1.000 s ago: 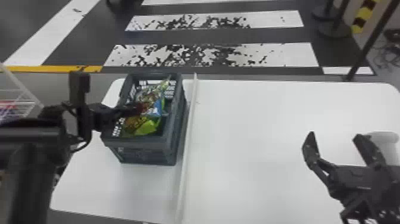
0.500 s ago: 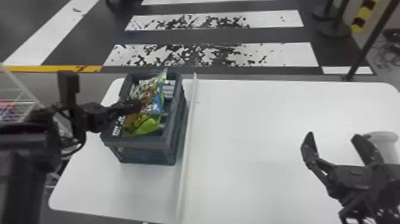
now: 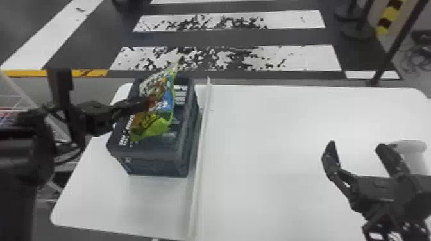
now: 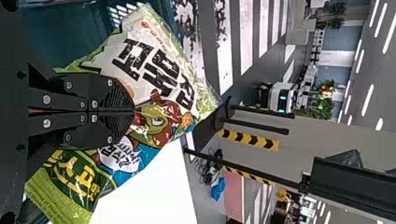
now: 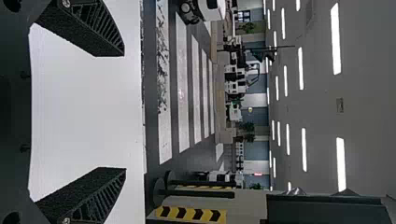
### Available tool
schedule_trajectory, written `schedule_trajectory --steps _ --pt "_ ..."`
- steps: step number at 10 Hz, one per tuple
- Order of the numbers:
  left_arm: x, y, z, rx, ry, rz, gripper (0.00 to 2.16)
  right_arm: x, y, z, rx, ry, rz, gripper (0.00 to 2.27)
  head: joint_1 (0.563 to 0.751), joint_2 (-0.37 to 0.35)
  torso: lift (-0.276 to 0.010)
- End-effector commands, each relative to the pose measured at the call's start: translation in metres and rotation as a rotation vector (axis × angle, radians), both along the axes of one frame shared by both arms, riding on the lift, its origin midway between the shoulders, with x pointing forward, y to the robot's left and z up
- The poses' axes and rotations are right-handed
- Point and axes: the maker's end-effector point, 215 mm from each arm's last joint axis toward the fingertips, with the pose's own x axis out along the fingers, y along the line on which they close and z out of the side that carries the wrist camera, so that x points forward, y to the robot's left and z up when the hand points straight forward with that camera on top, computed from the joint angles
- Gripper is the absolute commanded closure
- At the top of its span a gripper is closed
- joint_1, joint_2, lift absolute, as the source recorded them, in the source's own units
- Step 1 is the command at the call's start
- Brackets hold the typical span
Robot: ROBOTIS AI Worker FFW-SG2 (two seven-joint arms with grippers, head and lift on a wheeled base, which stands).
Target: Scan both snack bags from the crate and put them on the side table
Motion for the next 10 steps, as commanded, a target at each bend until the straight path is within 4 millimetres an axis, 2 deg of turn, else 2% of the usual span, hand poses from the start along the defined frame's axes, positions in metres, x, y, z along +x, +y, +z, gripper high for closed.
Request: schedule_trajectory --steps 1,3,4,5,6,8,9,10 --pt "-0.007 -0.01 0.025 -0.021 -0.024 -0.01 2.14 0.0 0.0 0.0 0.0 -0.001 0.0 0.05 0.695 0.113 -0.087" --pt "-0.017 -0.043 0.059 -0.062 -0.087 -0.057 2.14 -0.001 0.0 0.001 -0.001 -0.002 0.0 0.05 0.695 0.1 -0.087" --pt "-0.021 -0.063 0.067 -0.071 -0.11 -0.067 2.14 -0.002 0.0 0.0 0.0 0.001 -0.002 0.05 0.695 0.082 -0.087" --pt "-0.023 -0.094 0.07 -0.091 -0.119 -0.101 2.14 -0.002 0.0 0.001 -0.001 -0.002 0.0 0.05 0.695 0.057 -0.087" --pt "-0.027 -0.125 0.066 -0.108 -0.103 -0.131 2.14 -0.003 -0.001 0.001 -0.002 -0.001 -0.003 0.05 0.695 0.041 -0.087" --pt "-0.031 -0.189 0.052 -0.133 -0.079 -0.172 2.14 -0.004 -0.005 0.001 -0.005 0.001 -0.016 0.05 0.695 -0.045 -0.087" --pt "-0.037 -0.224 0.041 -0.151 -0.052 -0.205 2.14 -0.004 -0.008 0.003 -0.009 -0.002 -0.022 0.05 0.695 -0.096 -0.087" --pt "-0.045 -0.257 0.016 -0.134 -0.013 -0.241 2.14 -0.004 -0.013 0.004 -0.013 -0.002 -0.035 0.05 0.695 -0.118 -0.087"
